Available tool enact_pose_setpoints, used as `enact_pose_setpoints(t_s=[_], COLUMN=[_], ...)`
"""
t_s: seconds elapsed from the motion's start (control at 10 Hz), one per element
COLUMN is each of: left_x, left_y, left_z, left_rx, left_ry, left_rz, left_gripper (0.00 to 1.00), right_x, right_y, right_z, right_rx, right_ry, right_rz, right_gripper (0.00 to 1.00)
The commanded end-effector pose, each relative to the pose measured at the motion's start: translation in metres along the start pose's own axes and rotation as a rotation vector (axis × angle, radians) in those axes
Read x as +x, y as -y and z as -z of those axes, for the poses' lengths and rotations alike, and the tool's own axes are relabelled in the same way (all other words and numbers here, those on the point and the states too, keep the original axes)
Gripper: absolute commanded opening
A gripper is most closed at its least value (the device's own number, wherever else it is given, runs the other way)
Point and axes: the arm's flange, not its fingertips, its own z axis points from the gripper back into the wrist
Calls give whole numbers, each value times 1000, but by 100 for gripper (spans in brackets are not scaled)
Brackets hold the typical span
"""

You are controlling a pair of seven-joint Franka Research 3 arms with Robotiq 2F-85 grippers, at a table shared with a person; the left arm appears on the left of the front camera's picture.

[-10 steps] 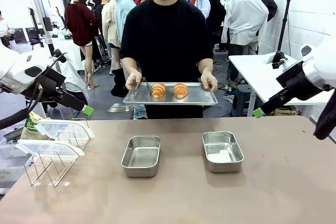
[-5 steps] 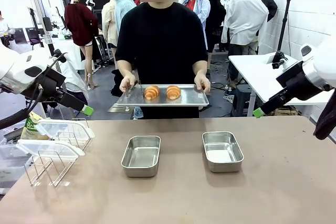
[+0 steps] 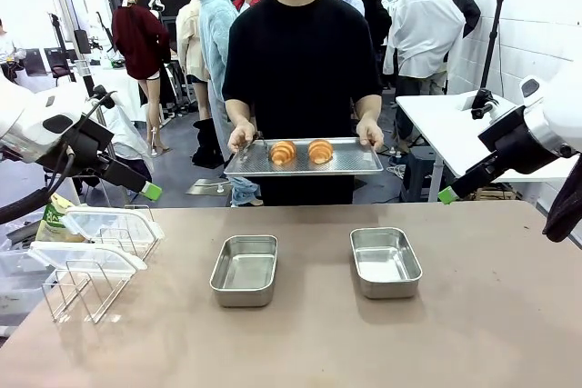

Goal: Place the bread in airtight containers.
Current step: Lift both Airtight Container.

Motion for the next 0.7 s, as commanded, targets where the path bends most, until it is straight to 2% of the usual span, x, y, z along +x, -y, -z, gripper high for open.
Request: enact_pose_setpoints(t_s=[0.0, 0.2, 0.4, 0.5, 0.6], left_x=[-1, 0, 11, 17, 21], left_y=[-1, 0, 13, 19, 25], left_z=[1, 0, 45, 66, 82], left_rx=[-7, 0, -12, 17, 3], left_ry=[1, 0, -81, -108, -150], left_rz=[-3, 0, -87, -141, -187], left_gripper=[100, 100, 100, 100, 100], right_x=[0, 0, 7, 10, 15], right_y=[0, 0, -17, -20, -23], right_z=[1, 0, -8, 5, 19], right_rx=[11, 0, -96, -16, -74], right_ry=[8, 0, -11, -71, -111], right_rz=[3, 0, 75, 109, 152], right_gripper=[100, 100, 100, 100, 100])
